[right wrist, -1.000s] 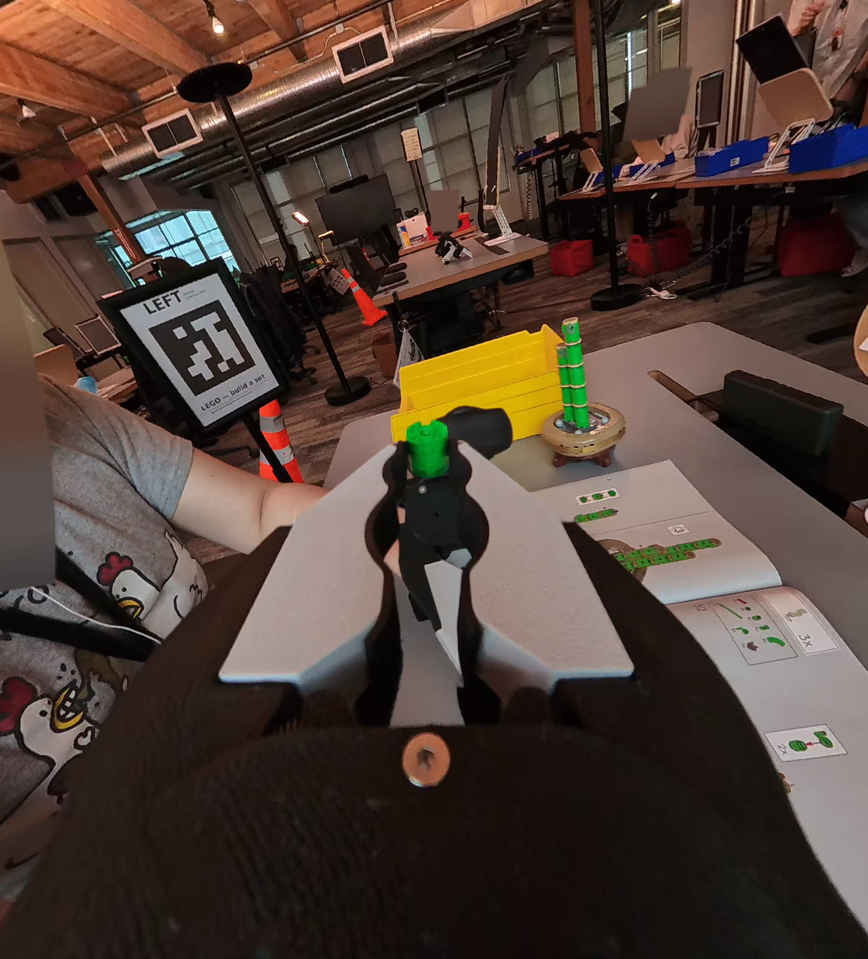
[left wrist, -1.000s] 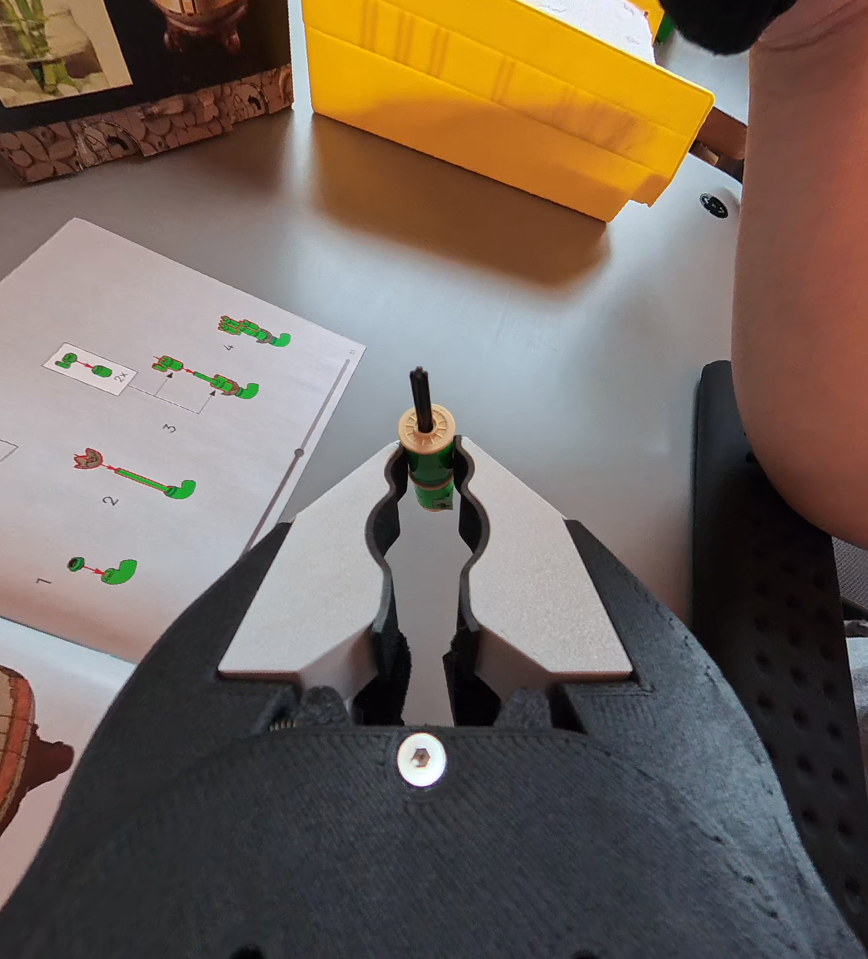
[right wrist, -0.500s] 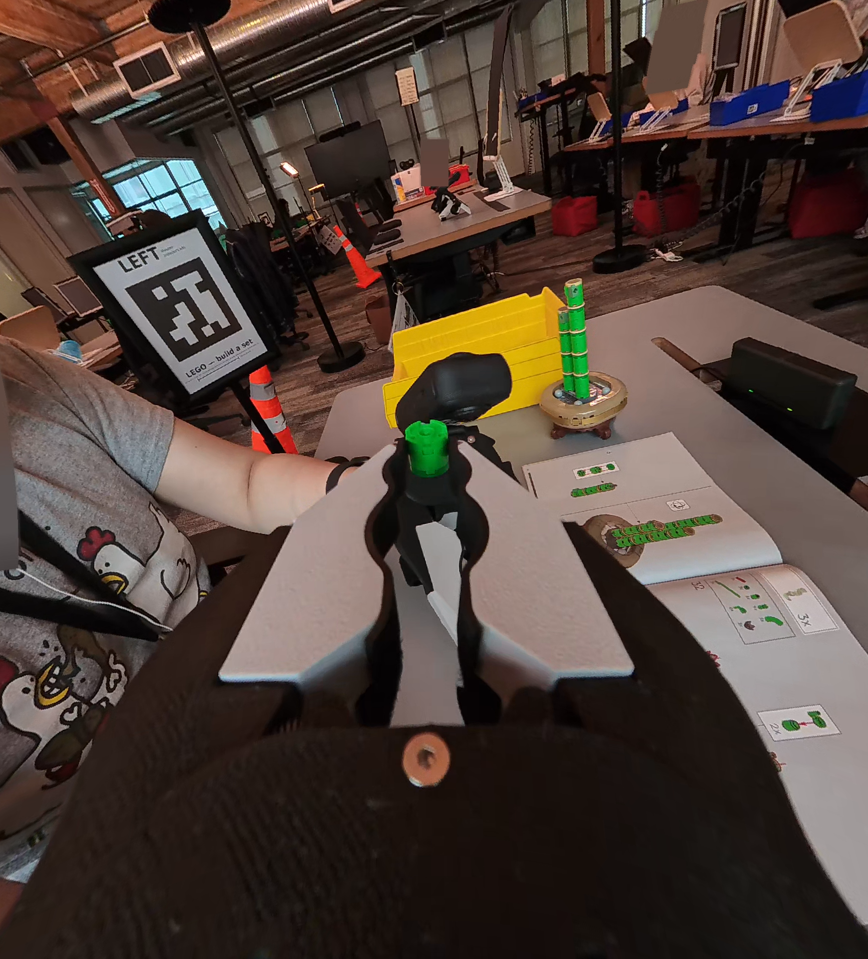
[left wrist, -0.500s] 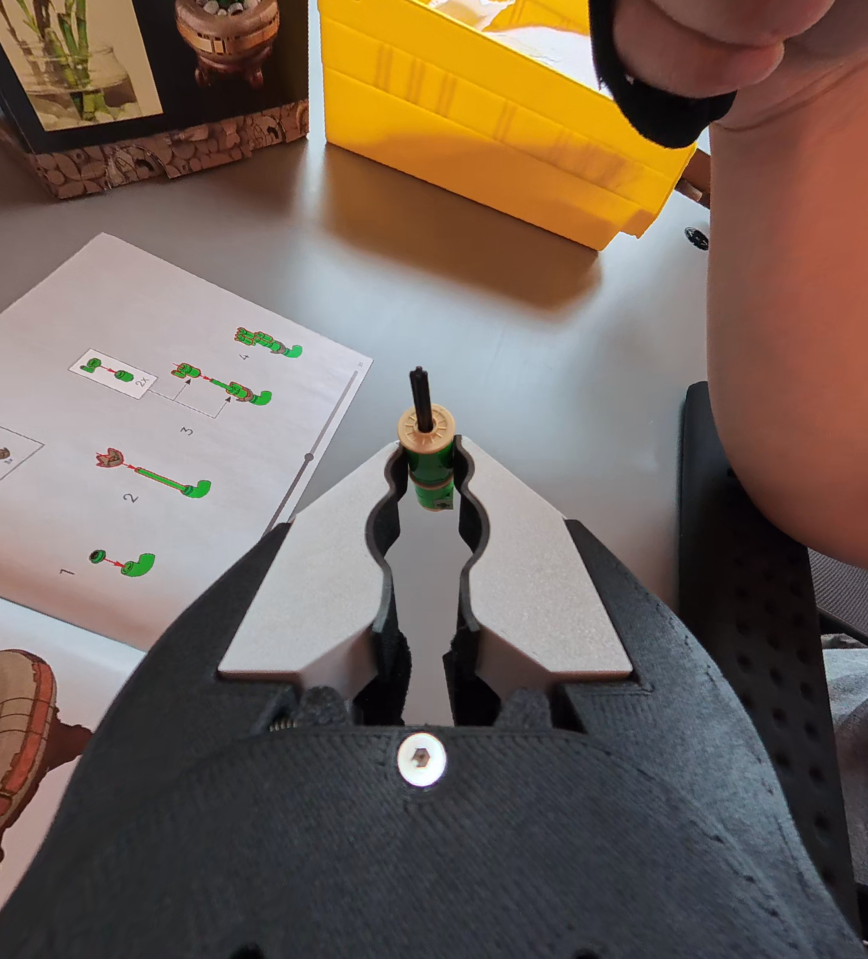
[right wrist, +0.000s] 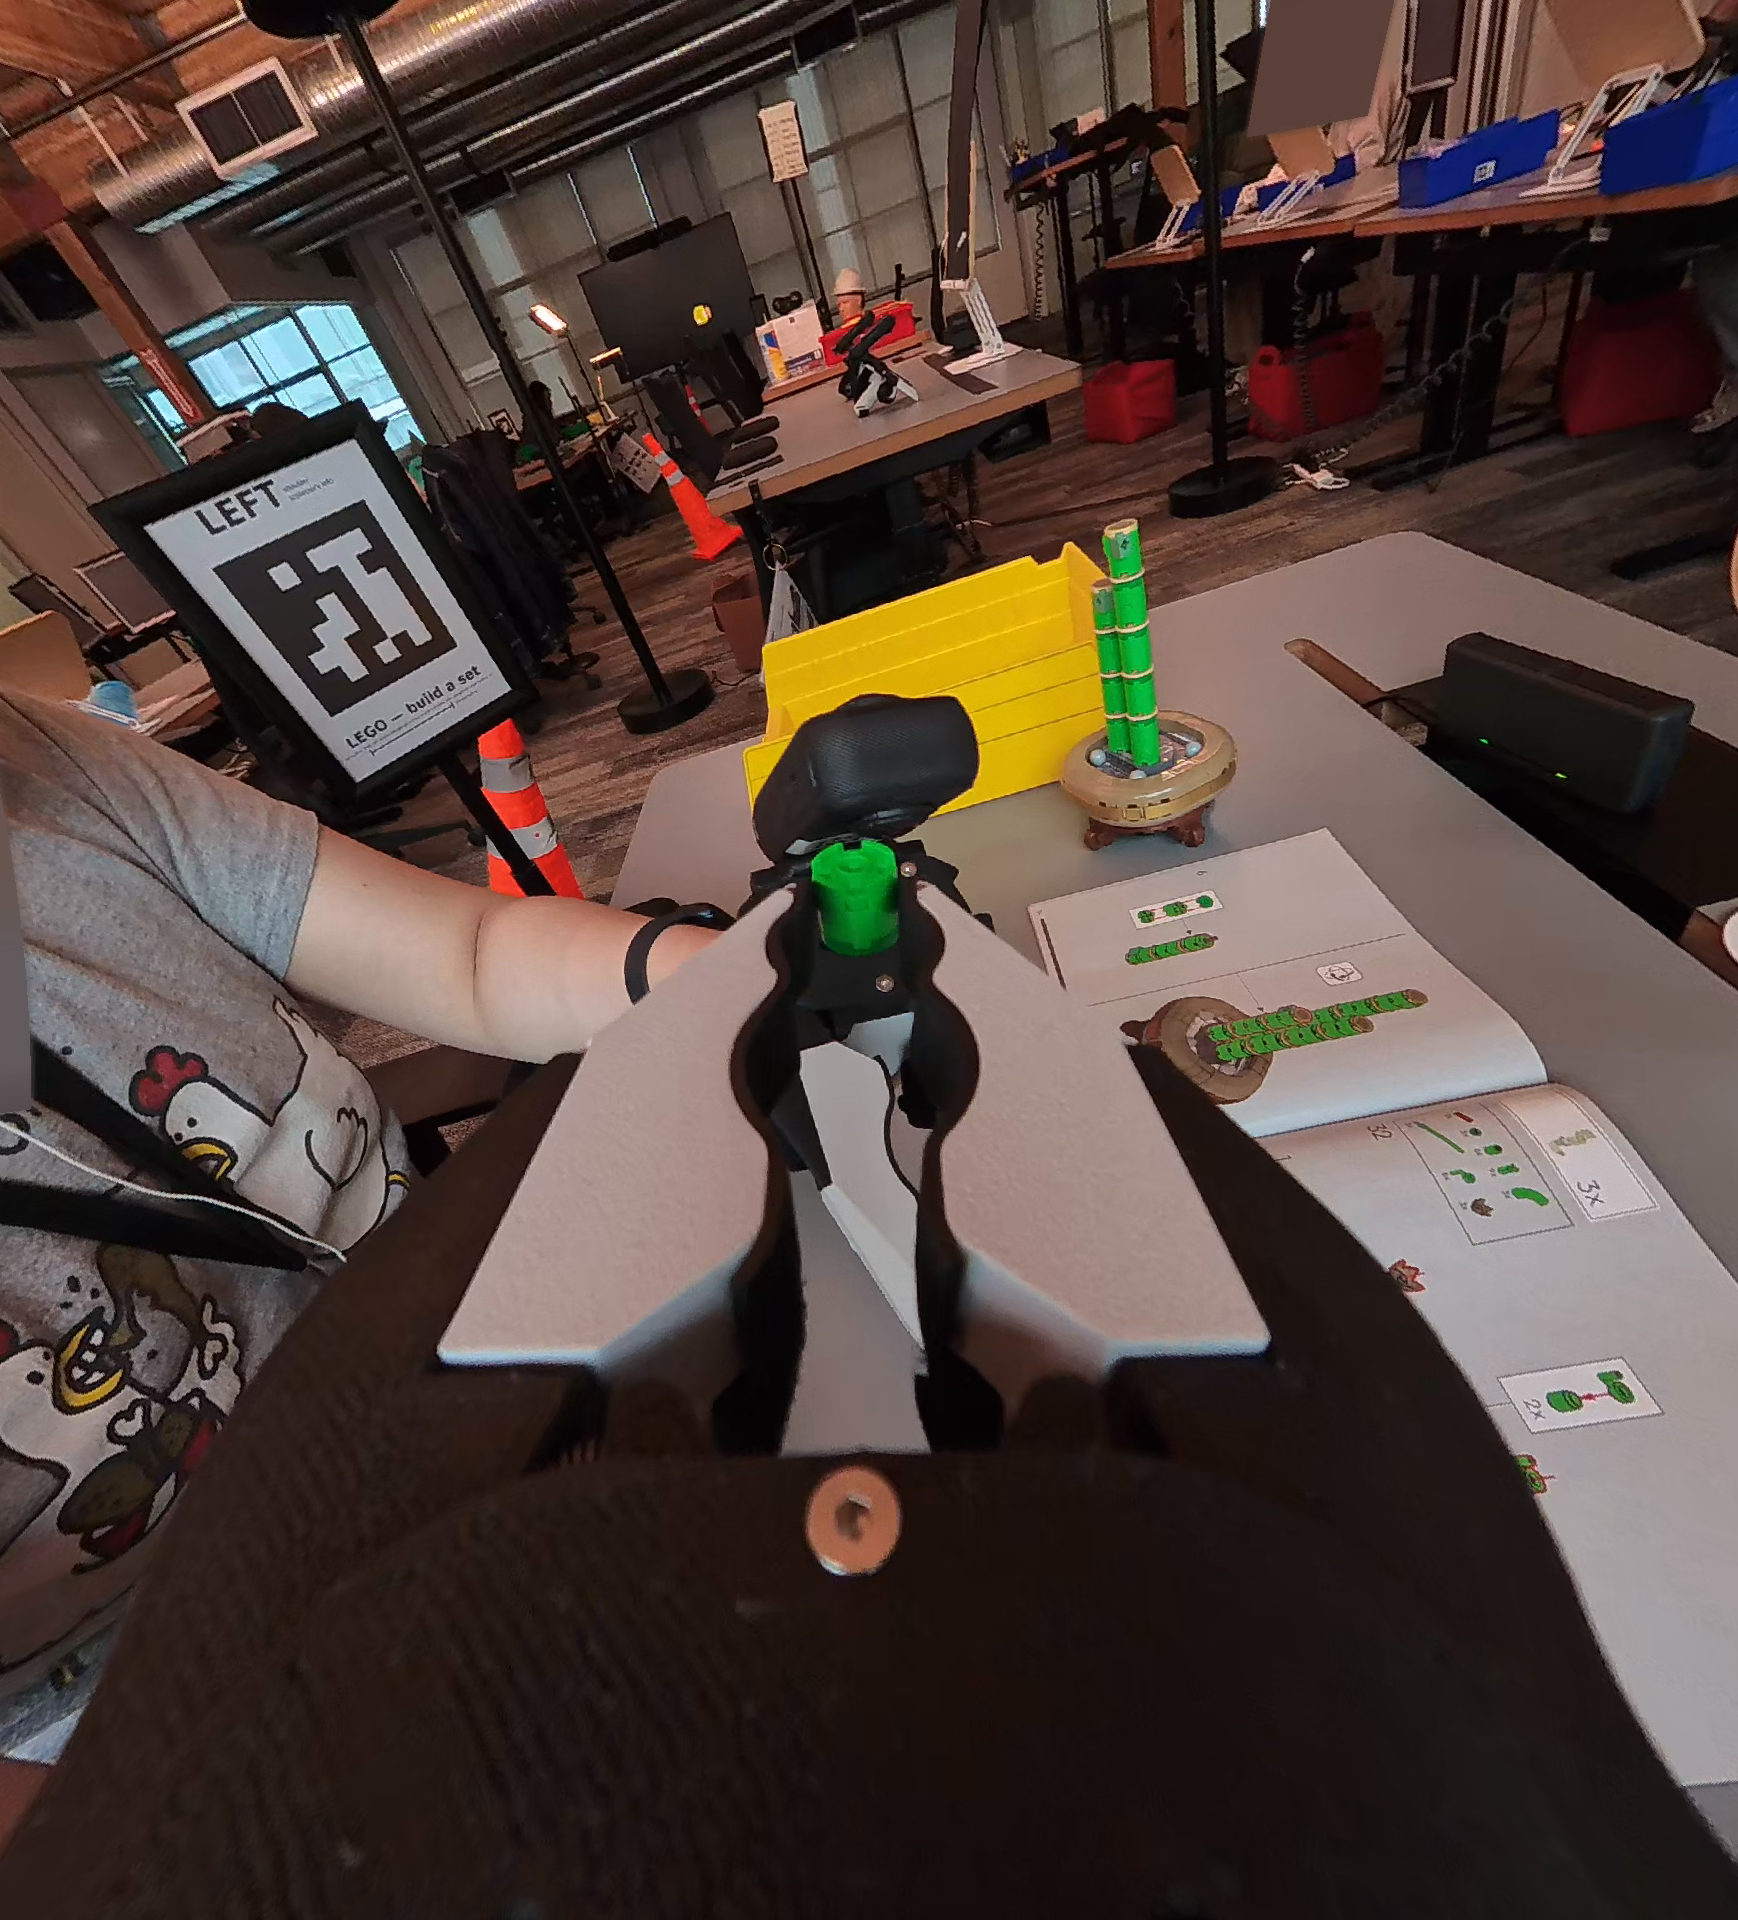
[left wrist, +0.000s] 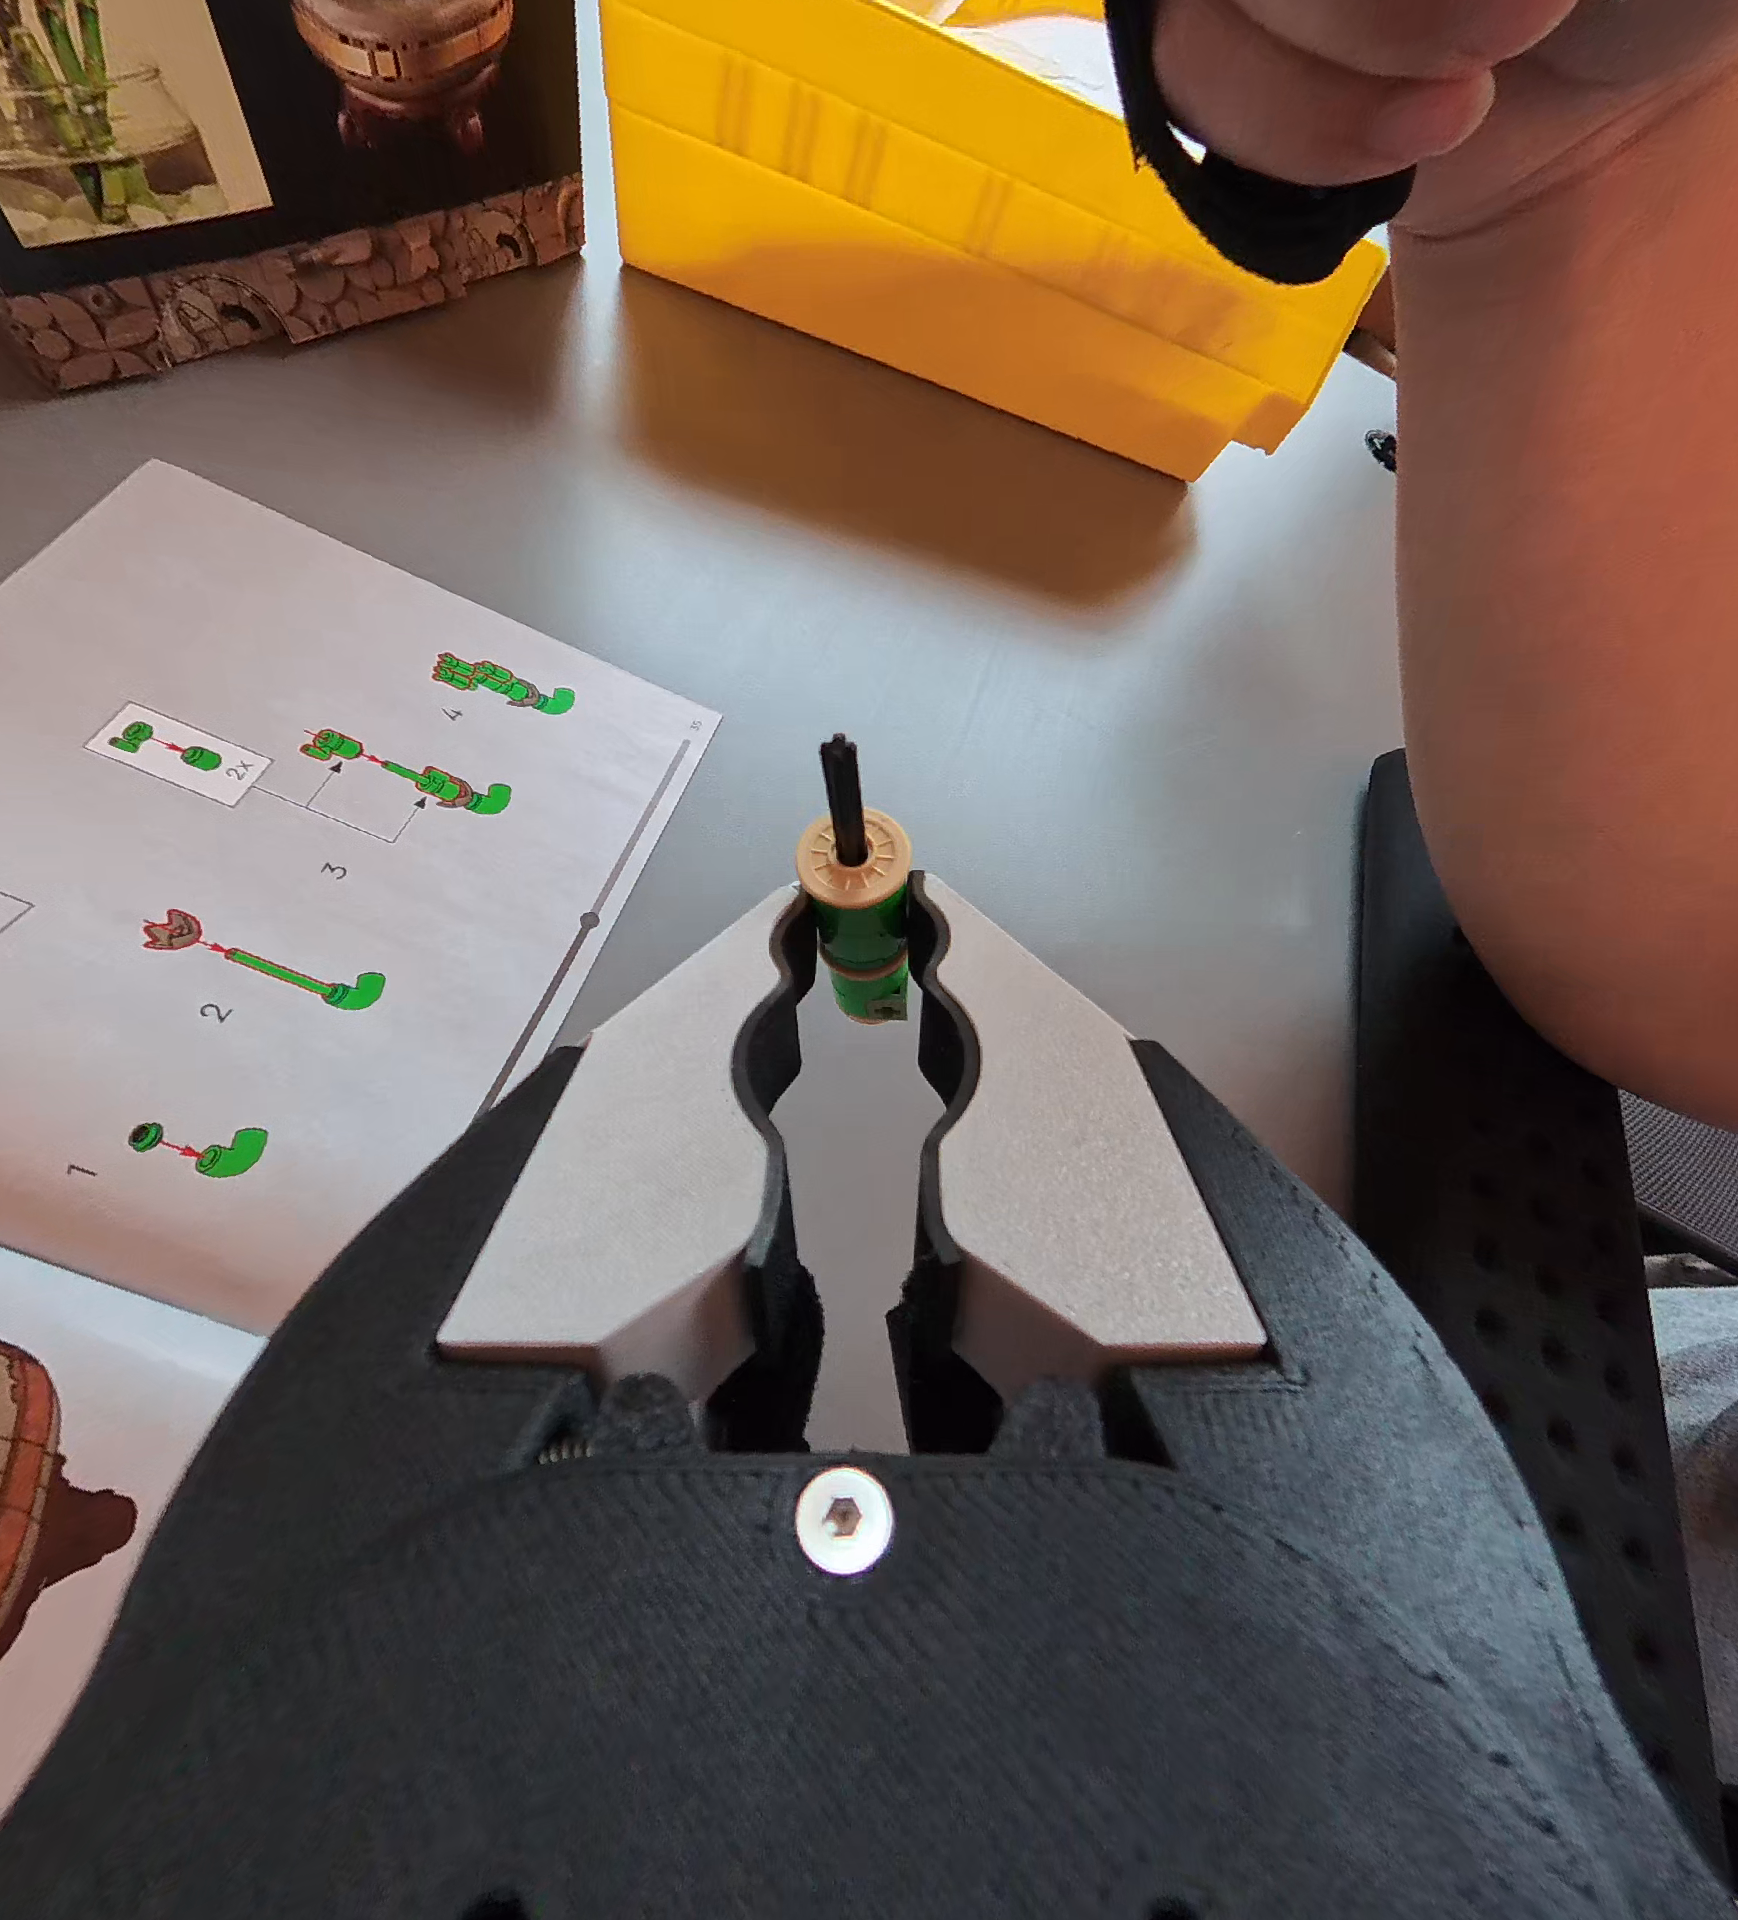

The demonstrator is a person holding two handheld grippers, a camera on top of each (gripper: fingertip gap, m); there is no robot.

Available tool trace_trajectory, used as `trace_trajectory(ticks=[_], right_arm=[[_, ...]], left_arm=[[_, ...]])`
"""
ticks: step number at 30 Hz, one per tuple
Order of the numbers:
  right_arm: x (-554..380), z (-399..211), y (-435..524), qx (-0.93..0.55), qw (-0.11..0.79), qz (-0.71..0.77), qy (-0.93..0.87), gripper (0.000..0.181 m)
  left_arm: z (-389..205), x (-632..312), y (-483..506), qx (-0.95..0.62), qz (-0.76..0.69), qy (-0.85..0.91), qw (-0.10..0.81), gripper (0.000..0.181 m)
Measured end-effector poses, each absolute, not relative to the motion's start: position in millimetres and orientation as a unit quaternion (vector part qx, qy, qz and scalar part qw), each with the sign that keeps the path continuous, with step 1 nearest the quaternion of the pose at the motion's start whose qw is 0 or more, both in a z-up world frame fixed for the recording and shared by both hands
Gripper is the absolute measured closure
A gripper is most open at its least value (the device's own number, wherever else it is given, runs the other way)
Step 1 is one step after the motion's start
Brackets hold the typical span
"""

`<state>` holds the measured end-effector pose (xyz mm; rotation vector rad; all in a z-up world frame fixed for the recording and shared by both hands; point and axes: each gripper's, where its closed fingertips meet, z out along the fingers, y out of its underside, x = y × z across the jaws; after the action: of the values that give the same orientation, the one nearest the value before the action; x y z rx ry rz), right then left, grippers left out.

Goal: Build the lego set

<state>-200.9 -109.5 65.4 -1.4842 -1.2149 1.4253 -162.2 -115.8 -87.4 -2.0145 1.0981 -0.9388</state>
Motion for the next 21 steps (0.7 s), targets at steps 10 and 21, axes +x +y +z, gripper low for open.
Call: trace_trajectory(ticks=[10, 21], right_arm=[[-205.4, 52.5, -101.7, -0.587, 0.361, 0.551, -0.471, 0.167], [-223.5, 24.6, -91.2, -0.585, 0.354, 0.550, -0.480, 0.167]], left_arm=[[-81.7, -170.8, -112.4, -0.769, -0.356, 0.417, 0.328, 0.166], [-75.9, -193.4, -105.0, -0.779, -0.354, 0.407, 0.319, 0.166]])
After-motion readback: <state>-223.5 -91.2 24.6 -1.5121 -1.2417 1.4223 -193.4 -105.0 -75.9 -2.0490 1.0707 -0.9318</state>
